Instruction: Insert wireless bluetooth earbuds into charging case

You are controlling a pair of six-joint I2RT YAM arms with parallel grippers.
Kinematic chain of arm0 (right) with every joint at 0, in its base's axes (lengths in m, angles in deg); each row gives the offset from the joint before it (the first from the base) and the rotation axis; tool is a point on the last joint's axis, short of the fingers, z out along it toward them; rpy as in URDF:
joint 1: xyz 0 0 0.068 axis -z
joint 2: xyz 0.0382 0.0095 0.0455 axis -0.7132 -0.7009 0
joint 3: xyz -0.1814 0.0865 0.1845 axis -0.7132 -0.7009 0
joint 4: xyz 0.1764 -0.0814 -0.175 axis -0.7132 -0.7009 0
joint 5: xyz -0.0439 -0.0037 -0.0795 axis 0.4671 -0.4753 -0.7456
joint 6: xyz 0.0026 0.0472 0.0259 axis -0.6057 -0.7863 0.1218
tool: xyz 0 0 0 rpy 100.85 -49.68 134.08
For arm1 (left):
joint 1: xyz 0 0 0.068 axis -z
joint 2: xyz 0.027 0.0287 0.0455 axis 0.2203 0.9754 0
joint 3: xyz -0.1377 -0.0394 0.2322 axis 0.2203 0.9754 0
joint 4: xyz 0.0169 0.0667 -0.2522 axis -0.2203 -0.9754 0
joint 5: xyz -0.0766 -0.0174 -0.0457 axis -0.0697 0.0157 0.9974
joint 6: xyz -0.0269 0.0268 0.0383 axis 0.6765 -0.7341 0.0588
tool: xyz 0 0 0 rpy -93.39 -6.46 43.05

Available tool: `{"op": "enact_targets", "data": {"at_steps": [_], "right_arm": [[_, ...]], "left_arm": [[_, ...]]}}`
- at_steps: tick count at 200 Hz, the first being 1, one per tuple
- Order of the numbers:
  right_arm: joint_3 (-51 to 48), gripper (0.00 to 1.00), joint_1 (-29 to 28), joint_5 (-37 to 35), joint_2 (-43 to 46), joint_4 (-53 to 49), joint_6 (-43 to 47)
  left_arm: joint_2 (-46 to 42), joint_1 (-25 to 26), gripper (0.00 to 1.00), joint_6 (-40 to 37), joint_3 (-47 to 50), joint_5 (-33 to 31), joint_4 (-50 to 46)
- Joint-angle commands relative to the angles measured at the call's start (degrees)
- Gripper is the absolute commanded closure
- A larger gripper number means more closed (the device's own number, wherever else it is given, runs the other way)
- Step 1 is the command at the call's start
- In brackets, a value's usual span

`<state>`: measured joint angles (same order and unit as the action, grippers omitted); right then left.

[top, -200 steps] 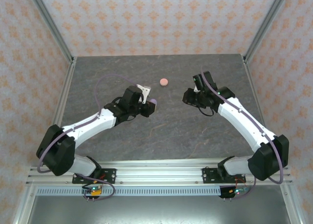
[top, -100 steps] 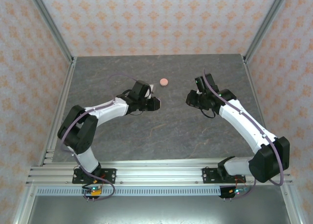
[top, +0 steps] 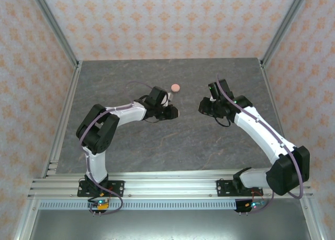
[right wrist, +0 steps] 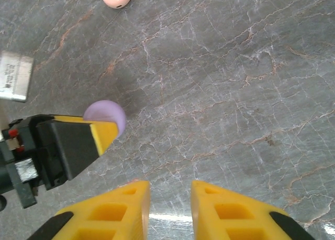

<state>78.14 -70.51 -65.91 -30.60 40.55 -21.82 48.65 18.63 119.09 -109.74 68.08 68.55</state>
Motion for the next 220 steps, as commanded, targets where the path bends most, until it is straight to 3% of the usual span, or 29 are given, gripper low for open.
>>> {"op": "enact_targets", "data": {"at_steps": [1, 66, 110, 136, 172, 220], "right_arm": [[-1.1, 0.72, 0.1, 0.2, -0.4, 0.0, 0.8], [-0.8, 0.72, 0.1, 0.2, -0.5, -0.4, 0.8], [-0.8, 0.72, 0.1, 0.3, -0.8, -0.5, 0.9], [-0.9, 0.72, 0.1, 0.0, -0.9, -0.4, 0.8], [-0.9, 0.7, 0.1, -2.3, -0.8, -1.0, 1.2], [-2.3, 0.66, 0.1, -13.0, 1.2, -1.5, 1.9]], "left_arm": [[2.1, 0.8, 0.77, 1.3, -2.4, 1.6, 2.2], [5.0, 1.5, 0.76, 2.0, -2.8, 0.3, 2.4], [5.1, 1.4, 0.64, 0.7, -2.9, -1.2, 0.1], [4.1, 1.4, 0.51, -1.1, -2.5, -3.0, -2.2], [0.4, 1.4, 0.38, -5.9, -2.3, -9.7, -7.8], [-9.5, 0.9, 0.33, -11.9, -0.3, -21.1, -15.0]]}}
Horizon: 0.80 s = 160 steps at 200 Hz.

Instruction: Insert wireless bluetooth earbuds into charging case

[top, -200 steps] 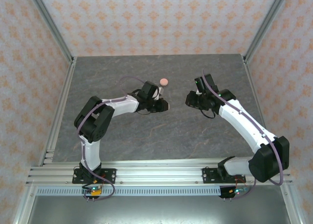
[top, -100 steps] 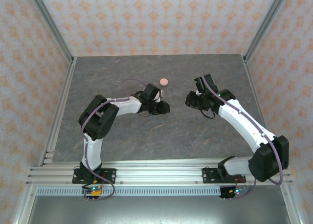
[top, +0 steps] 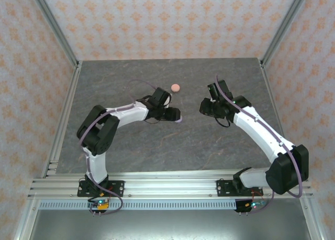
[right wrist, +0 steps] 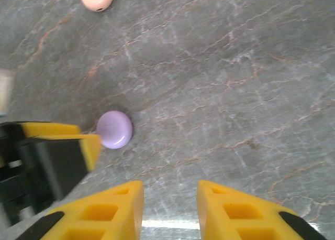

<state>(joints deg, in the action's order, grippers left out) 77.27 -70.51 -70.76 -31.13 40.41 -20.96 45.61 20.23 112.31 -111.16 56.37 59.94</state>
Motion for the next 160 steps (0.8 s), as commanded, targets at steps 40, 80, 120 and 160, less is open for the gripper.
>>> {"op": "enact_targets", "data": {"at_steps": [40, 80, 120, 160], "right_arm": [[-5.1, 0.65, 0.1, -18.5, 4.3, 1.1, 2.9], [-8.8, 0.64, 0.1, -29.1, 5.9, 5.3, 7.1], [-13.9, 0.63, 0.1, -40.2, 7.3, 11.6, 10.2], [-19.9, 0.61, 1.9, -44.8, 9.2, 20.0, 14.4]], "left_arm": [[-14.6, -1.7, 0.33, -8.0, 4.3, -18.9, -10.7], [-23.4, -3.2, 0.31, -11.5, 9.1, -25.7, -11.4], [-30.6, -5.2, 0.29, -15.5, 12.9, -33.9, -11.6], [-34.7, -9.2, 0.27, -19.4, 16.0, -39.5, -10.8]]}}
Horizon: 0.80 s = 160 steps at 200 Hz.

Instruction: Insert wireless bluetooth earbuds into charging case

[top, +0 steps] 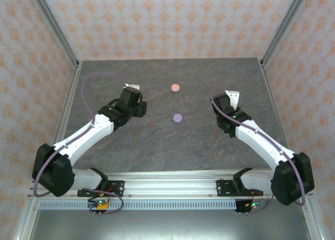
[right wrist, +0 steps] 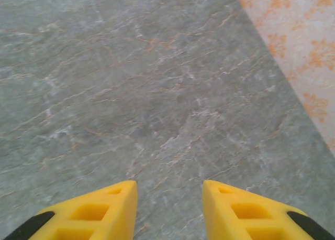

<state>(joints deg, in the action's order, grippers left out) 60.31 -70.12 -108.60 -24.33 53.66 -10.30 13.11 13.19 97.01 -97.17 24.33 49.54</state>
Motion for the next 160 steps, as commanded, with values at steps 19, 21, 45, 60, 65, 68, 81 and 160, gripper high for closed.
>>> {"op": "enact_targets", "data": {"at_steps": [19, 21, 45, 60, 65, 68, 81, 160], "right_arm": [[-5.3, 0.6, 4.5, -5.3, 3.0, 10.5, 5.1], [-5.6, 0.6, 4.8, -5.1, 3.1, 10.8, 5.2], [-8.5, 0.58, 10.0, -0.3, 3.9, 15.3, 5.0], [-10.0, 0.56, 13.5, 3.5, 4.2, 17.9, 4.6], [-10.4, 0.55, 14.6, 4.9, 4.1, 18.7, 4.5], [-10.7, 0.55, 15.3, 5.6, 4.1, 19.2, 4.4], [-11.6, 0.53, 18.0, 8.6, 3.4, 21.3, 3.7], [-14.8, 0.33, 28.2, 22.4, -5.0, 36.8, 2.0]], "left_arm": [[-3.6, -4.4, 0.25, -5.7, 3.6, -10.0, 1.2], [-3.7, -4.6, 0.25, -5.9, 3.9, -10.2, 1.5], [-5.3, -6.8, 0.2, -7.6, 6.9, -14.3, 5.8], [-6.0, -8.4, 0.15, -8.8, 8.8, -15.0, 8.5], [-6.2, -9.0, 0.13, -9.1, 9.5, -15.2, 9.3], [-6.3, -9.4, 0.12, -9.2, 9.8, -15.3, 9.9], [-6.6, -11.2, 0.06, -9.2, 11.4, -15.2, 12.1], [-2.9, -20.4, 0.0, -11.8, 22.7, -3.1, 36.8]]}}
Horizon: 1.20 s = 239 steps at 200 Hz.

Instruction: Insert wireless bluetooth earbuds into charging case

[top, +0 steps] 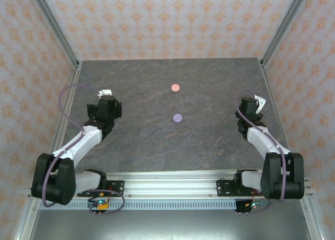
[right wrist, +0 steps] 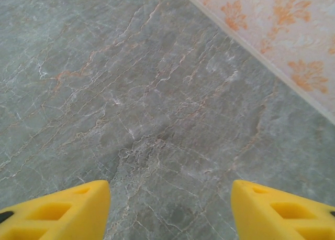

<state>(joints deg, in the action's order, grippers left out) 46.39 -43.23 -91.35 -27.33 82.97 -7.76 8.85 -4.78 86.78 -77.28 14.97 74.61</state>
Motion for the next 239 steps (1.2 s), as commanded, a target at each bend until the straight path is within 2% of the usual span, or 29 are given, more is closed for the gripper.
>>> {"op": "enact_targets", "data": {"at_steps": [1, 55, 93, 126, 169, 213, 239], "right_arm": [[-0.9, 0.33, 1.3, 5.3, -2.2, 7.6, -0.5], [-5.2, 0.26, 1.6, 9.4, -6.2, 24.9, 2.3], [-6.4, 0.22, 2.0, 12.4, -8.0, 29.7, 4.6], [-9.9, 0.2, 2.1, 12.6, -8.8, 37.5, 5.2], [-10.7, 0.2, 2.1, 13.3, -8.5, 38.6, 5.7], [-11.8, 0.19, 2.1, 14.7, -8.5, 40.7, 6.4], [-11.3, 0.19, 2.1, 15.7, -8.9, 40.2, 6.9]], "left_arm": [[1.4, -2.5, 0.0, -1.6, 2.9, 6.5, 12.0], [6.3, -5.0, 0.0, -3.8, 5.9, 17.1, 24.4], [8.9, -5.6, 0.0, -3.6, 8.2, 20.4, 30.9], [9.8, -6.0, 0.0, -3.3, 9.8, 20.6, 34.1], [11.1, -6.3, 0.0, -3.1, 11.4, 20.8, 38.0], [15.0, -6.3, 0.0, -2.2, 13.7, 18.2, 45.4], [15.2, -6.2, 0.0, -1.7, 11.1, 16.8, 40.3]]}}
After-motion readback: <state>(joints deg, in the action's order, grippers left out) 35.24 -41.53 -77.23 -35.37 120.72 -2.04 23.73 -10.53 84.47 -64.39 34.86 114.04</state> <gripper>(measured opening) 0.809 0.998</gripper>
